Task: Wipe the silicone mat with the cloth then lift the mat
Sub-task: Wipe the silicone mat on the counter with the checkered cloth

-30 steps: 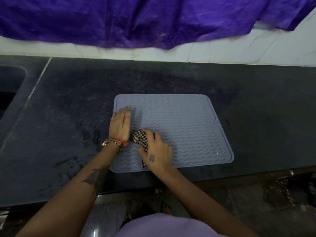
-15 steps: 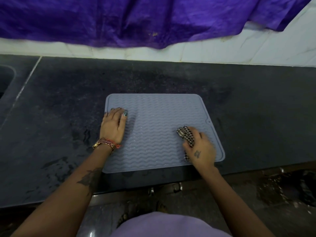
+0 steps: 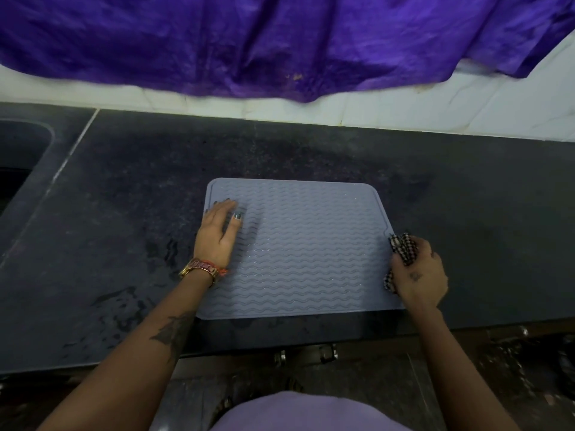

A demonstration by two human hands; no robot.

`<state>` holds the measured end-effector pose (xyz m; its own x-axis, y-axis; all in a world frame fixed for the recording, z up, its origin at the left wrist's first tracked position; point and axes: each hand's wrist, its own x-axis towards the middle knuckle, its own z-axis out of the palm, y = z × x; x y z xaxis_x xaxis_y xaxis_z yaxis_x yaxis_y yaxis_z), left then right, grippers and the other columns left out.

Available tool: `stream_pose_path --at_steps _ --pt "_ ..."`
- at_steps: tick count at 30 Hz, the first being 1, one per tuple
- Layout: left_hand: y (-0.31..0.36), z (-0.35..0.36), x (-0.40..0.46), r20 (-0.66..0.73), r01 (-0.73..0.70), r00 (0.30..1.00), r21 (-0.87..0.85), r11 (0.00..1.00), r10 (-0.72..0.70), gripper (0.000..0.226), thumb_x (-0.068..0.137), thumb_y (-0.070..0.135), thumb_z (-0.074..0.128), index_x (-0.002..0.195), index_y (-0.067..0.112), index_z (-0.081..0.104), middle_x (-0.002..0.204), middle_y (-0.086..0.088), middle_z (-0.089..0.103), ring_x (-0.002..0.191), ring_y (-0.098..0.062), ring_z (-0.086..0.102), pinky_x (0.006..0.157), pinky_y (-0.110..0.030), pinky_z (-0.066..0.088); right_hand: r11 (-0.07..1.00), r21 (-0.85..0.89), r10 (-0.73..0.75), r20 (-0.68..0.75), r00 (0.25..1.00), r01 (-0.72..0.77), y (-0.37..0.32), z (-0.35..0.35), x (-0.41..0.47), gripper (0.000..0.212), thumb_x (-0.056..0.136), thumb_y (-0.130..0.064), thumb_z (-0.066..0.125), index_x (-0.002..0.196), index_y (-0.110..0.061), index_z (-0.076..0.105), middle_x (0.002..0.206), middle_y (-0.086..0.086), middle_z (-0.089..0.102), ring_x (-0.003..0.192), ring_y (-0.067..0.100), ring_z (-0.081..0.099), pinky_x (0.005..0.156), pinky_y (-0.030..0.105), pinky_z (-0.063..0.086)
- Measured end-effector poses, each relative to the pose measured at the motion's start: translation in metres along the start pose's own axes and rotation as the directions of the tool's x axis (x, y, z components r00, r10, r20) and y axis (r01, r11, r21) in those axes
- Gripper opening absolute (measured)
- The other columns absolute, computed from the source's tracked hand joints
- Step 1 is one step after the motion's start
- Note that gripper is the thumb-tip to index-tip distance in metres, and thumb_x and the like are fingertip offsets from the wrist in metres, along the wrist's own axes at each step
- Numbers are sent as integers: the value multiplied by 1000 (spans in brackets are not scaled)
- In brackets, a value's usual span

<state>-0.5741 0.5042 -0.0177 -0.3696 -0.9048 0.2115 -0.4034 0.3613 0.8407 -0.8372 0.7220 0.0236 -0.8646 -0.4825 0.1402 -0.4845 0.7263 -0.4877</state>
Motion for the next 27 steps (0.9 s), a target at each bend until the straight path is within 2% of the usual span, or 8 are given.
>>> stream_pose_path --at_steps 2,6,8,11,17,22,25,27 --pt "3 -2 -2 -51 5 999 -116 993 -11 52 89 36 38 133 9 48 141 -8 45 134 -19 36 113 -32 25 986 159 -60 1 998 59 -31 14 -11 45 83 -30 64 123 -16 49 113 15 59 100 35 58 83 41 46" --pt "4 -4 -3 -109 39 992 -245 969 -67 55 89 37 40 137 12 42 145 -6 40 132 -12 36 111 -29 27 927 296 -299 215 930 230 -114 62 -46 51 85 -33 64 130 -19 47 120 6 59 105 23 57 84 27 43" --pt "3 -6 -2 -111 51 990 -283 958 -86 58 89 41 40 140 12 38 147 -6 38 134 -15 35 112 -34 28 867 390 -429 270 862 309 -155 86 -63 53 86 -32 63 133 -16 44 125 8 56 109 23 55 89 27 42" --pt "-1 -10 1 -130 45 987 -340 939 -95 71 84 53 37 142 13 32 148 -7 36 135 -18 36 113 -38 28 805 482 -534 335 776 346 -201 110 -81 55 87 -26 61 135 -12 39 129 13 52 114 27 52 96 34 44" --pt "-10 -12 6 -162 93 973 -378 921 -164 76 80 61 34 142 17 33 142 6 37 129 -8 38 111 -35 30 774 226 -629 378 679 592 -221 128 -87 48 89 -26 52 134 -15 36 120 17 50 103 34 55 79 43 48" --pt "-6 -7 4 -146 47 987 -173 984 -73 77 79 60 30 140 13 37 146 -7 38 137 -21 32 113 -39 26 801 140 -590 354 726 583 -213 127 -80 45 90 -26 49 132 -18 36 117 15 51 102 33 54 76 43 47" --pt "-6 -4 3 -91 19 996 -42 999 -23 75 81 59 30 139 13 39 147 -7 38 137 -17 28 115 -41 22 831 104 -546 338 767 546 -195 122 -67 48 87 -32 53 131 -20 37 116 15 52 102 33 55 76 42 47" --pt "-9 -1 5 -43 -5 999 65 998 8 69 85 55 34 139 13 40 147 -7 38 138 -21 30 116 -42 20 848 65 -518 306 799 526 -178 116 -54 48 86 -35 53 130 -19 39 114 14 53 99 32 56 74 39 47"
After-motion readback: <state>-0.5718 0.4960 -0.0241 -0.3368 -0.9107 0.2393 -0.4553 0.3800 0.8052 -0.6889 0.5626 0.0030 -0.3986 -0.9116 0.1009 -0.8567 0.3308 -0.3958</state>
